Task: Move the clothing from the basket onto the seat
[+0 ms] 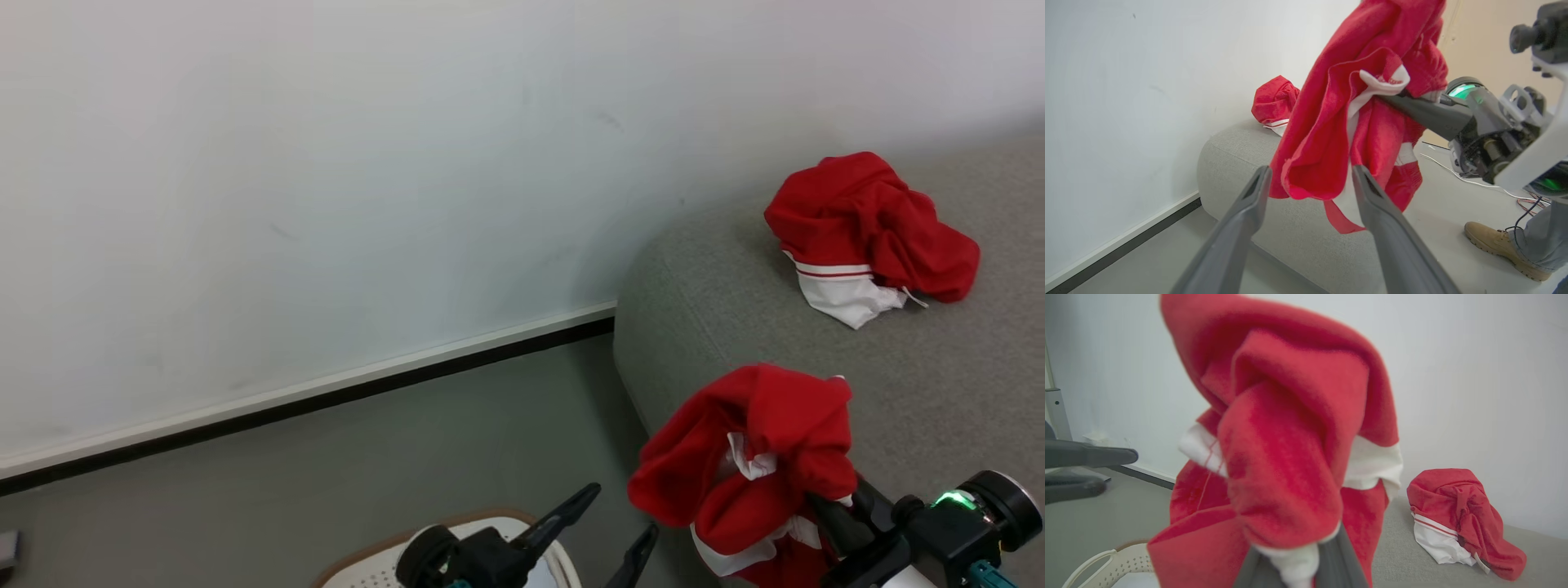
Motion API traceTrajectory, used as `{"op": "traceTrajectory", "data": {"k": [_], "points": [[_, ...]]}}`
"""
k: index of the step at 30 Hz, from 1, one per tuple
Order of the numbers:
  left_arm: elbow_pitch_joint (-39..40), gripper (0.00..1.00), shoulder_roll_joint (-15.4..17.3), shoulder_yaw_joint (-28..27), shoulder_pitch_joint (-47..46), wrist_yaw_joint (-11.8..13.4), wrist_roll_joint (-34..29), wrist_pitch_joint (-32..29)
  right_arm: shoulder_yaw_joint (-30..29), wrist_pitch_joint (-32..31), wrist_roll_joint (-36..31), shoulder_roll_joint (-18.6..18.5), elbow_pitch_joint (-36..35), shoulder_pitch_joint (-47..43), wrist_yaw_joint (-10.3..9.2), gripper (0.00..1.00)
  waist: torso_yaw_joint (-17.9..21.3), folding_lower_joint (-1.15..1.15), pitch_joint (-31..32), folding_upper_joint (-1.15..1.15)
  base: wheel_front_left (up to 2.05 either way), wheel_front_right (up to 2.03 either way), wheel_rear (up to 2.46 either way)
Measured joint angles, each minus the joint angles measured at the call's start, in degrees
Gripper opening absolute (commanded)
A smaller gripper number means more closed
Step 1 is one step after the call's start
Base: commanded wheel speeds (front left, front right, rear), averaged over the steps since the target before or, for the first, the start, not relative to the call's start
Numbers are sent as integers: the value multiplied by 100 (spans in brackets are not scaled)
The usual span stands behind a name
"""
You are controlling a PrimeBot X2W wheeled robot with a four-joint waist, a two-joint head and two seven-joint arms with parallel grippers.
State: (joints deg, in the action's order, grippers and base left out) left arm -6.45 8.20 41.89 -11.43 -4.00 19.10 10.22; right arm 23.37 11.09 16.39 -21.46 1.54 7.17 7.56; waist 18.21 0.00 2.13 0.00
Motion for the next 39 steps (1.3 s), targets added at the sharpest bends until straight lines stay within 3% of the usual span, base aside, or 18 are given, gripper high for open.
{"op": "traceTrajectory", "data": {"k": [7,11,19,25,31,34,37,38,39], "points": [[-147,100,-62,104,-126,-19,-2,52,-422,27,144,144,121,-12,0,0,166,0,-258,0,0,0,0],[-122,100,-34,142,-316,-33,-120,24,-984,74,196,140,360,322,0,0,82,0,-516,0,0,0,0],[116,100,169,89,-1163,-76,-474,-78,-2640,202,388,49,1185,1955,-1,0,-286,1,-1607,0,0,0,0],[349,100,315,-99,-1769,-35,-724,-59,-3932,30,280,-448,1709,3799,-1,0,-657,1,-2632,0,0,0,0],[516,100,422,-269,-2028,97,-797,-29,-4841,-202,-487,-1020,2739,5070,0,0,-1044,2,-3604,0,0,0,0],[571,100,424,-331,-2050,182,-800,3,-5249,-75,-836,-999,3274,5397,-1,0,-1280,2,-3991,0,0,0,0],[569,100,432,-349,-2023,294,-816,44,-5694,123,-1239,-734,3855,5443,0,0,-1539,1,-4266,0,0,0,0],[563,100,452,-353,-2000,314,-836,47,-5834,167,-1411,-622,4053,5417,0,4,-1616,2,-4340,0,0,0,0],[549,100,460,-356,-1963,341,-835,57,-5956,214,-1549,-519,4225,5367,0,25,-1687,2,-4403,0,0,0,0]]}}
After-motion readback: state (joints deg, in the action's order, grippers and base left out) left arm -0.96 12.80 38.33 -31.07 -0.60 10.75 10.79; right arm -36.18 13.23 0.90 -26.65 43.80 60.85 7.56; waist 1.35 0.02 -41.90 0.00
